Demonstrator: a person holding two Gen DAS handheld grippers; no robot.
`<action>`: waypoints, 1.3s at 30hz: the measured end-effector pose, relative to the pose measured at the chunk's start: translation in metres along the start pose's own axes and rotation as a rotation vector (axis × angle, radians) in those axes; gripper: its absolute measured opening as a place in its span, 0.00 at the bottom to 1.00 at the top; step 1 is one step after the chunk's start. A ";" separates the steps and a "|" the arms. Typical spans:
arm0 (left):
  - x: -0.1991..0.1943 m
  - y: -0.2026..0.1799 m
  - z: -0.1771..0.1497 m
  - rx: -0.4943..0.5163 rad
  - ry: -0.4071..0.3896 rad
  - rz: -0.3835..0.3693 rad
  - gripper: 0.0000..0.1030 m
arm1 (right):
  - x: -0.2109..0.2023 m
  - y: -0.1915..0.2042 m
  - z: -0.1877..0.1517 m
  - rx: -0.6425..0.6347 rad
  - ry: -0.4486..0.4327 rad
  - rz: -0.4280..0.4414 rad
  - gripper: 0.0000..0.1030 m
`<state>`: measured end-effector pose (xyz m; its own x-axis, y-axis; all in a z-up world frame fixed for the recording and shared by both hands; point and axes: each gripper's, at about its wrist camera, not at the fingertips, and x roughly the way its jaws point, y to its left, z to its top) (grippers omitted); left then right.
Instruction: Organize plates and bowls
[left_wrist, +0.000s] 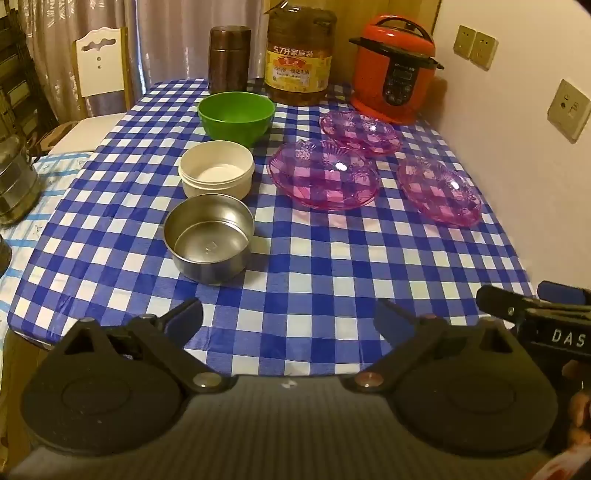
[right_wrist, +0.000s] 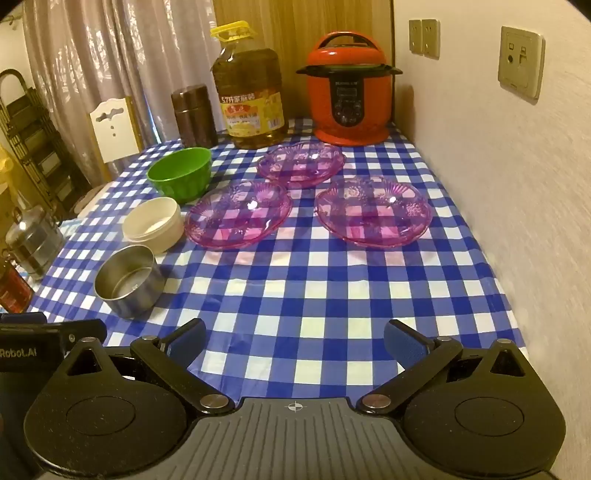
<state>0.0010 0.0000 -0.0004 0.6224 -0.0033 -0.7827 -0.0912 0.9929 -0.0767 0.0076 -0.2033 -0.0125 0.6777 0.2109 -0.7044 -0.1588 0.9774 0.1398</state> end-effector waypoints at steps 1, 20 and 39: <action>0.001 0.000 0.000 -0.008 0.004 -0.006 0.91 | 0.000 0.000 0.000 -0.004 0.000 -0.001 0.99; -0.001 -0.002 0.001 -0.027 0.005 -0.040 0.91 | 0.001 -0.001 0.001 -0.005 0.008 -0.005 0.99; 0.000 -0.001 0.000 -0.025 0.005 -0.045 0.91 | 0.001 -0.002 0.001 -0.003 0.009 -0.006 0.99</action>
<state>0.0014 -0.0011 -0.0006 0.6225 -0.0483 -0.7811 -0.0826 0.9885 -0.1269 0.0094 -0.2047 -0.0123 0.6718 0.2052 -0.7118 -0.1573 0.9785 0.1336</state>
